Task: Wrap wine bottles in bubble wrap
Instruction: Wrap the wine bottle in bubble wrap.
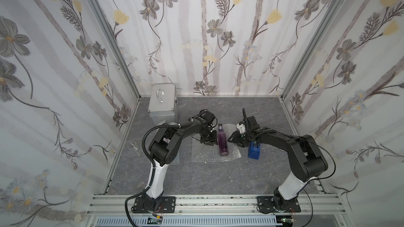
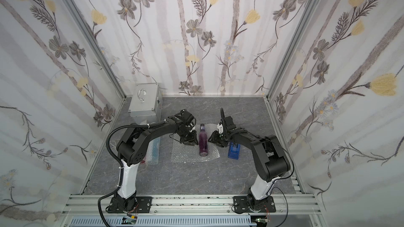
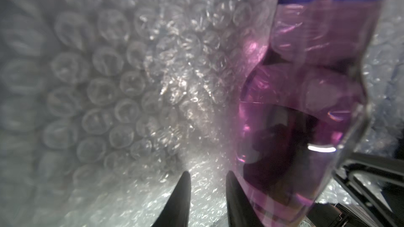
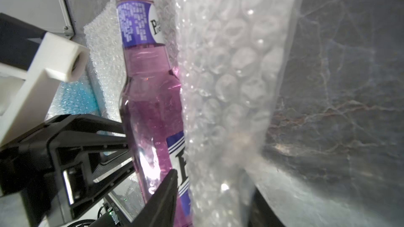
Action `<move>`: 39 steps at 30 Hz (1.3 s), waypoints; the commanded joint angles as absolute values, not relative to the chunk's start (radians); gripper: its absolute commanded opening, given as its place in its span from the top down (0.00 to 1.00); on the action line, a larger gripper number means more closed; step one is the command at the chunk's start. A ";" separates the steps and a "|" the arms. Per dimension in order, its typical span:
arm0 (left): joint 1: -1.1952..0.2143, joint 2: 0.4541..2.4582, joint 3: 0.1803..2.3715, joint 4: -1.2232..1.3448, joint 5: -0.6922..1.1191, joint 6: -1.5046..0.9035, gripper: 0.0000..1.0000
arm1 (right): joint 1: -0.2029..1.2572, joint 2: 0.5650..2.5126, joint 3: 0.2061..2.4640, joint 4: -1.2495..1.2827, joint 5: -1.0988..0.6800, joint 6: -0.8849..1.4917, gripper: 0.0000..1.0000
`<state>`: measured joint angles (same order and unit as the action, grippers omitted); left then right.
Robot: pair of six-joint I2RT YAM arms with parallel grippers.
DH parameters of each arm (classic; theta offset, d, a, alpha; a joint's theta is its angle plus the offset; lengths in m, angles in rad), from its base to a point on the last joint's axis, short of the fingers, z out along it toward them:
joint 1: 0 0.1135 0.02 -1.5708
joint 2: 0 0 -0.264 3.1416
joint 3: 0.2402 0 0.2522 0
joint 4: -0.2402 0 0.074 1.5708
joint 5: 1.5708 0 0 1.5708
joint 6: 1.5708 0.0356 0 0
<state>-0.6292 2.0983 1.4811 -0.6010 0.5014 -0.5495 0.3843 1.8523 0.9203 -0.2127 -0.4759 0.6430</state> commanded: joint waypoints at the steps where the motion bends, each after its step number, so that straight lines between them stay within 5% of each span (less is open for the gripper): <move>1: -0.628 2.096 1.480 -0.609 0.482 -0.537 0.70 | 0.387 1.820 0.903 -0.214 -0.522 0.660 0.55; 27: -0.628 2.082 1.465 -0.600 0.479 -0.538 0.70 | 0.393 1.733 0.851 -0.125 -0.573 0.770 0.54; 30: -0.628 2.080 1.464 -0.601 0.479 -0.538 0.70 | 0.400 1.734 0.851 -0.128 -0.543 0.778 0.62; 36: -0.624 2.064 1.460 -0.600 0.479 -0.534 0.70 | 0.412 1.731 0.881 -0.164 -0.506 0.778 0.95; 39: -0.620 2.049 1.460 -0.597 0.480 -0.532 0.70 | 0.432 1.739 0.907 -0.175 -0.502 0.782 0.96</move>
